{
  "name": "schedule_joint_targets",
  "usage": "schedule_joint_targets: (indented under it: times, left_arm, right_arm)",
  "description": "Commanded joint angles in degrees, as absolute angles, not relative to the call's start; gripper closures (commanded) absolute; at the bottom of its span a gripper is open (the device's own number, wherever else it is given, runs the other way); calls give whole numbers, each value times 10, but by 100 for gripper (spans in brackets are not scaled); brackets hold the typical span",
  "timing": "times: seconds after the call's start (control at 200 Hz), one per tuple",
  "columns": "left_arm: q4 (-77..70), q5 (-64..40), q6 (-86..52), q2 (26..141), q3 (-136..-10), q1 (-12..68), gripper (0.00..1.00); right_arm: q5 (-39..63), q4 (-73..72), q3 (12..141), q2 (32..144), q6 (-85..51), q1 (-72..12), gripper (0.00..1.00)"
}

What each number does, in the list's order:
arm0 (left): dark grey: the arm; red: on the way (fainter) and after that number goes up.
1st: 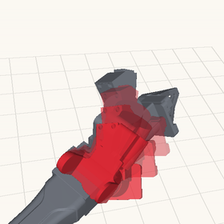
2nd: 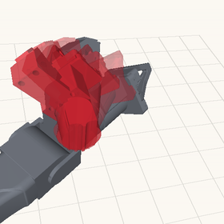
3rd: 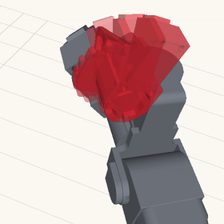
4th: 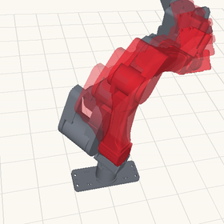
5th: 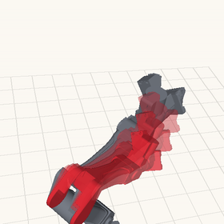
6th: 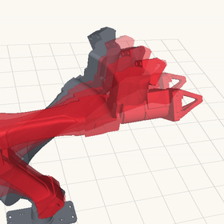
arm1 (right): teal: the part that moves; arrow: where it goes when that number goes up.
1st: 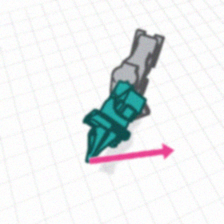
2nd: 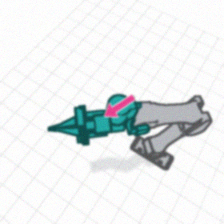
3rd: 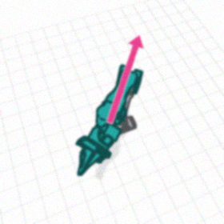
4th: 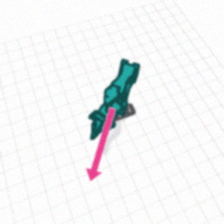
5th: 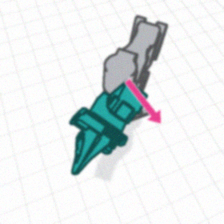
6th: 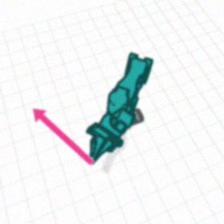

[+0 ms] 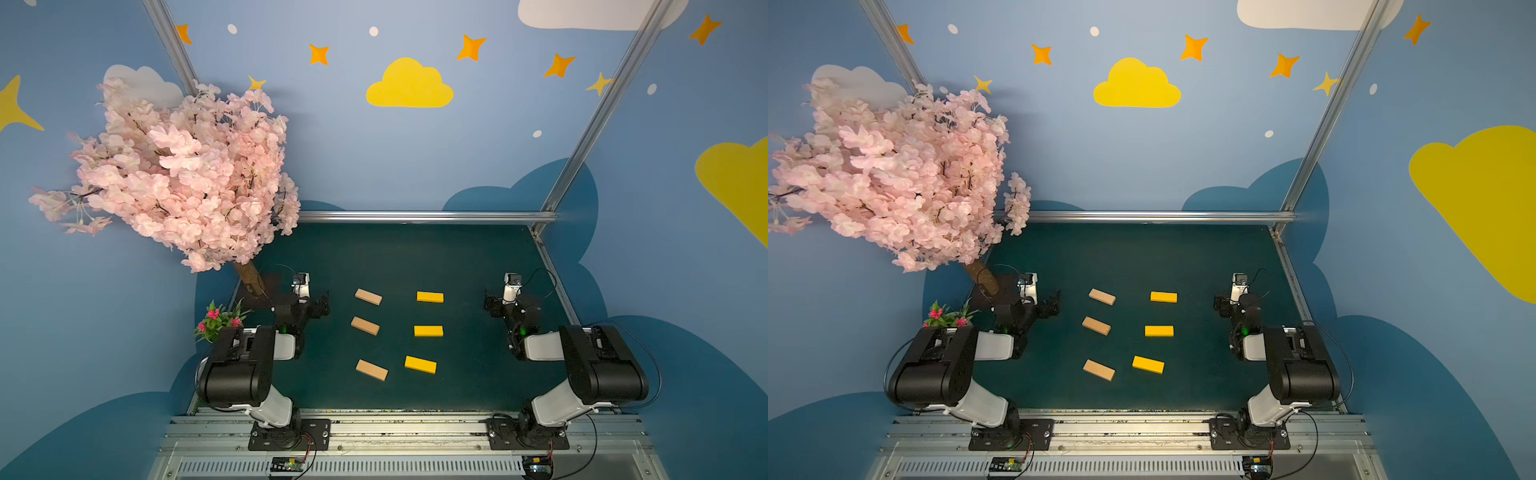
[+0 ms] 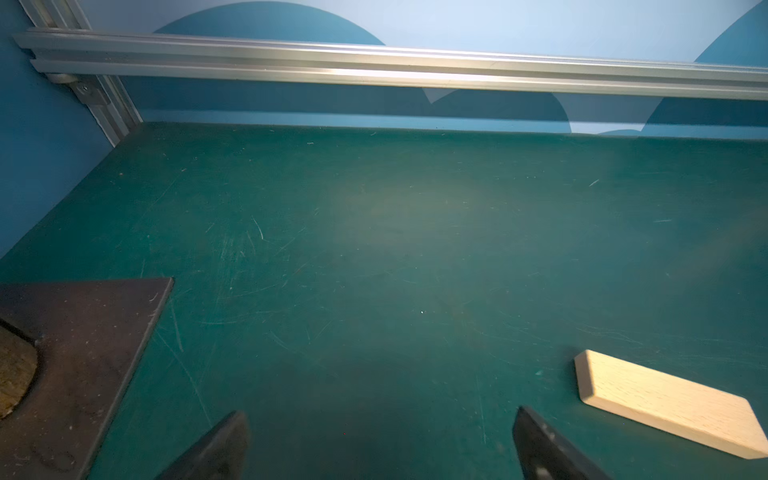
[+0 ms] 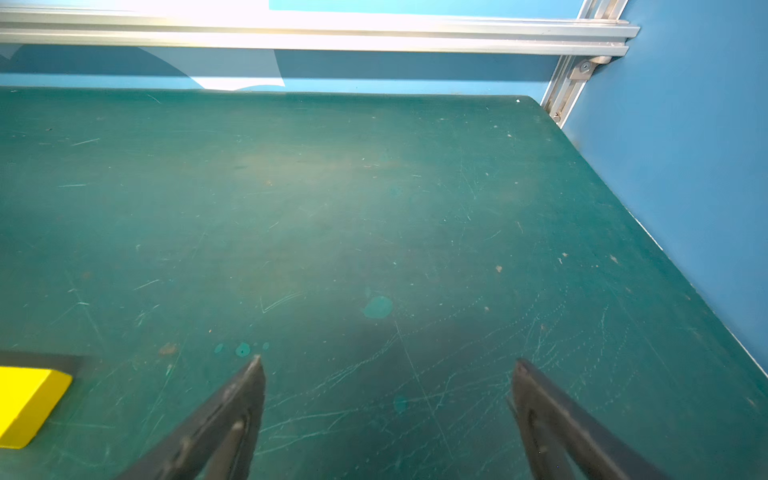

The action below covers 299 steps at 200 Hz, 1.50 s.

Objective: Assemble the number 6 with building blocks
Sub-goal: Pick up the building block from the center of the board.

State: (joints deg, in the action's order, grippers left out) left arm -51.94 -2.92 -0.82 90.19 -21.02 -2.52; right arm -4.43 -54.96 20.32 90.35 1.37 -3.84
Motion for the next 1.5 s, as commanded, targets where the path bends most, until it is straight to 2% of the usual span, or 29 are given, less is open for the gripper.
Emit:
schedule_joint_targets:
  times: [0.0,0.611,0.666,0.726,0.811,0.951,1.031,1.111,1.241,1.492]
  left_arm:
    - [-527,-34,-8,902,-216,-28,0]
    - [-506,-31,-11,889,-222,-30,0]
    - [-467,-24,-10,862,-236,-28,0]
    - [-374,-19,-1,817,-270,-21,0]
    - [-281,-15,-4,754,-308,-8,0]
    - [-125,-65,-78,712,-393,10,0]
    - [-56,-91,-83,729,-427,38,0]
    - [-6,-104,-66,755,-449,72,0]
    - [72,-108,-27,791,-490,115,0]
    - [122,-130,-38,827,-526,120,0]
  right_arm:
    - [-36,-543,210,893,14,-39,6]
    - [-13,-529,214,880,16,-32,6]
    - [-7,-459,233,841,37,-46,6]
    - [16,-306,288,785,55,-63,6]
    - [131,-131,372,743,91,-67,6]
    - [282,-20,481,773,139,-73,7]
    - [341,93,572,836,196,-87,13]
    - [354,192,646,898,272,-117,16]
    - [320,319,740,975,369,-154,24]
    - [267,378,810,1065,447,-189,23]
